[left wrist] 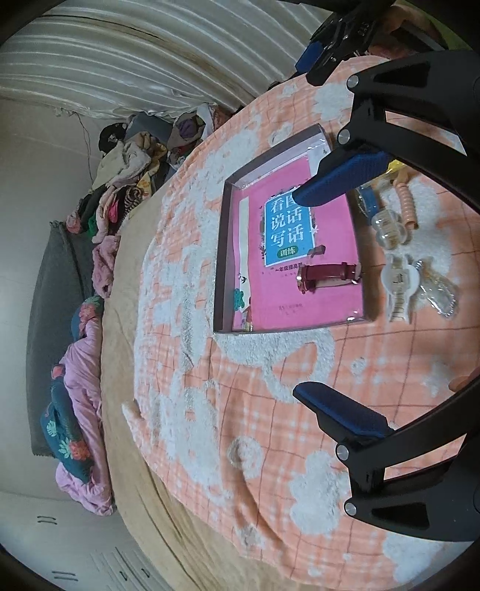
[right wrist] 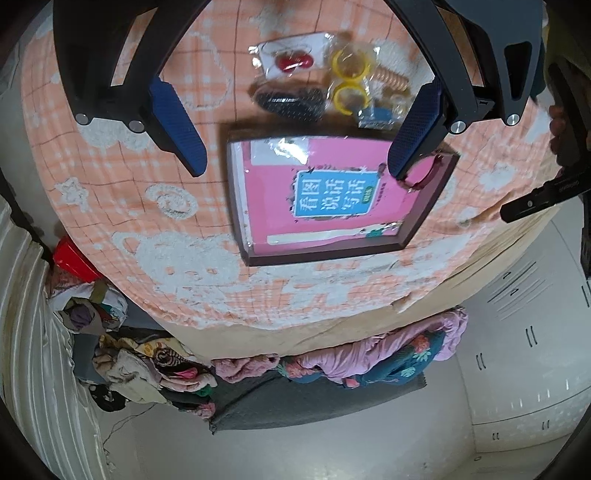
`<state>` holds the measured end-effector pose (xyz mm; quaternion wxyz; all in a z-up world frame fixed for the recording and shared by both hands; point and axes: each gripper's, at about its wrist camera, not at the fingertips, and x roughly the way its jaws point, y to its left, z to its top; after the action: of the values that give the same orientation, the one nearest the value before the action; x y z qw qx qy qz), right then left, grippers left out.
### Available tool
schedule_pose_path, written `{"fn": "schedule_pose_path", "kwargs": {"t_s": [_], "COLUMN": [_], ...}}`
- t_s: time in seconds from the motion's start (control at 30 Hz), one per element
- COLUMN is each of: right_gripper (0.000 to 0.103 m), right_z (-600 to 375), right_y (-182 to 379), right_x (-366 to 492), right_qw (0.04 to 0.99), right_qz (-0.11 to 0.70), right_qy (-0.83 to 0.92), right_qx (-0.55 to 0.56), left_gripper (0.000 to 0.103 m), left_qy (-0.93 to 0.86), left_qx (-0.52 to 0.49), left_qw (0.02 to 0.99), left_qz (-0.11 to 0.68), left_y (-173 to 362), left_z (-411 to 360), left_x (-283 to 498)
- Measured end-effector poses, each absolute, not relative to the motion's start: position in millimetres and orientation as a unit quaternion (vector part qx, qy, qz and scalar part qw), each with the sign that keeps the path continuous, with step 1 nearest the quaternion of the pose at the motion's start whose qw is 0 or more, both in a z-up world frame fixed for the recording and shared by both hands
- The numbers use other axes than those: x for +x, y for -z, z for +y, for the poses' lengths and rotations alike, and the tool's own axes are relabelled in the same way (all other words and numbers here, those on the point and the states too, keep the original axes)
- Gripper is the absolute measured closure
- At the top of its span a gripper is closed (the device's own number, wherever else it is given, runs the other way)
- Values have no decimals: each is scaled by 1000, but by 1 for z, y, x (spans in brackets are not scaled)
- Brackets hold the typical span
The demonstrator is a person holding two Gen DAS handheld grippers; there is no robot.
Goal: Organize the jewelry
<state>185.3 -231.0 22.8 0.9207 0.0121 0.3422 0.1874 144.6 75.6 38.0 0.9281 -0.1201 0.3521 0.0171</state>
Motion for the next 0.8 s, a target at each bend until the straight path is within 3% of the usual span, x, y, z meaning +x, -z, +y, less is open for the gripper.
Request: {"fn": "schedule_pose_path", "kwargs": {"t_s": [0.8], "right_gripper": [5], "right_z": [-198], "right_y": [16], "right_x": [145], "right_qw": [889], "right_qz": [390], "right_qy": [-238], "right_qx": [-33], "left_gripper": [14], "left_qy": [-14], "left_qx": [-96], "left_qw": [910], "left_qz": [403], "left_y": [16], "left_z": [74], "left_x": [96]}}
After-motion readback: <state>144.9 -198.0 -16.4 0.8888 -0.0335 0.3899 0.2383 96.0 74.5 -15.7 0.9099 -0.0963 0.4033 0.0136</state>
